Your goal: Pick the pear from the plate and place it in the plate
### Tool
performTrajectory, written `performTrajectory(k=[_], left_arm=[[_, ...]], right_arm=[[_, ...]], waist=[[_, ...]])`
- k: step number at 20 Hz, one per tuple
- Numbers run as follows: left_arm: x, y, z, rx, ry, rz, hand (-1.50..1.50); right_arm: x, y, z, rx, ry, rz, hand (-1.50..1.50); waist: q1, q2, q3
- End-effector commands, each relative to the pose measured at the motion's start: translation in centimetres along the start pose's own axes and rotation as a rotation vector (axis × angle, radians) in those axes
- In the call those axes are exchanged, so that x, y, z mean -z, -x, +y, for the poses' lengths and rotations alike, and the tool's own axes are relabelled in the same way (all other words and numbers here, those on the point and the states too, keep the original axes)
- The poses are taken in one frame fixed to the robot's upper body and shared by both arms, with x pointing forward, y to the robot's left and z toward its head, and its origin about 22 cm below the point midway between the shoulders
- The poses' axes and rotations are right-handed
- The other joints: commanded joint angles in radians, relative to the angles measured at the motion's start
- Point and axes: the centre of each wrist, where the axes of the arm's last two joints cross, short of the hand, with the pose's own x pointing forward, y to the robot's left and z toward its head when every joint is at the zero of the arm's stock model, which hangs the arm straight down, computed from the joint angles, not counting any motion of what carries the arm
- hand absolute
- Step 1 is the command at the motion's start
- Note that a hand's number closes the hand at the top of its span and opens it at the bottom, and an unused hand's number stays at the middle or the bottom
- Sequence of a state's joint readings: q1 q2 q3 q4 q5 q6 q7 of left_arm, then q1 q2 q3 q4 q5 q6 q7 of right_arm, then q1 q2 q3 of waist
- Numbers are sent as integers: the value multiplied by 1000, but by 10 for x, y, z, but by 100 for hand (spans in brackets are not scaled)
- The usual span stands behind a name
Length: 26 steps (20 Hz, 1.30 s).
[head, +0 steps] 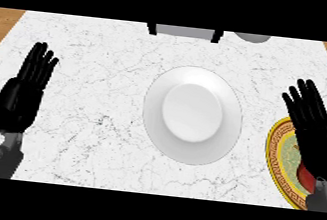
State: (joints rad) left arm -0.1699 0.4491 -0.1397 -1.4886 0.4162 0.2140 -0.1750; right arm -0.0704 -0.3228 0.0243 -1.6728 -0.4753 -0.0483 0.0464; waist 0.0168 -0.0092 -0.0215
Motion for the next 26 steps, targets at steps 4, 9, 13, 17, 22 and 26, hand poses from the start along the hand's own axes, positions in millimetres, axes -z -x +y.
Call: performTrajectory(k=[4,9,13,17,22,26], left_arm=[[-23,31,14,113,37,115,0],[-32,40,15,164,66,200,0],[-50,52,24,138,69,239,0],[-42,49,17,142,49,242,0],[-36,68,26,130,57,250,0],[-45,67,5,140,66,241,0]], right_arm=[[39,-3,-31,-83,170,260,150],[19,8,-72,-624,479,231,-150],[6,55,-24,-595,509,158,-150],[-17,75,-25,-676,500,124,-150],[-35,37,-24,-800,568,163,-150],[-31,-8,-36,-932,576,320,-150]], waist=[[12,21,20],[5,26,19],[-9,9,21],[-16,8,22],[-28,8,20],[-26,6,19]])
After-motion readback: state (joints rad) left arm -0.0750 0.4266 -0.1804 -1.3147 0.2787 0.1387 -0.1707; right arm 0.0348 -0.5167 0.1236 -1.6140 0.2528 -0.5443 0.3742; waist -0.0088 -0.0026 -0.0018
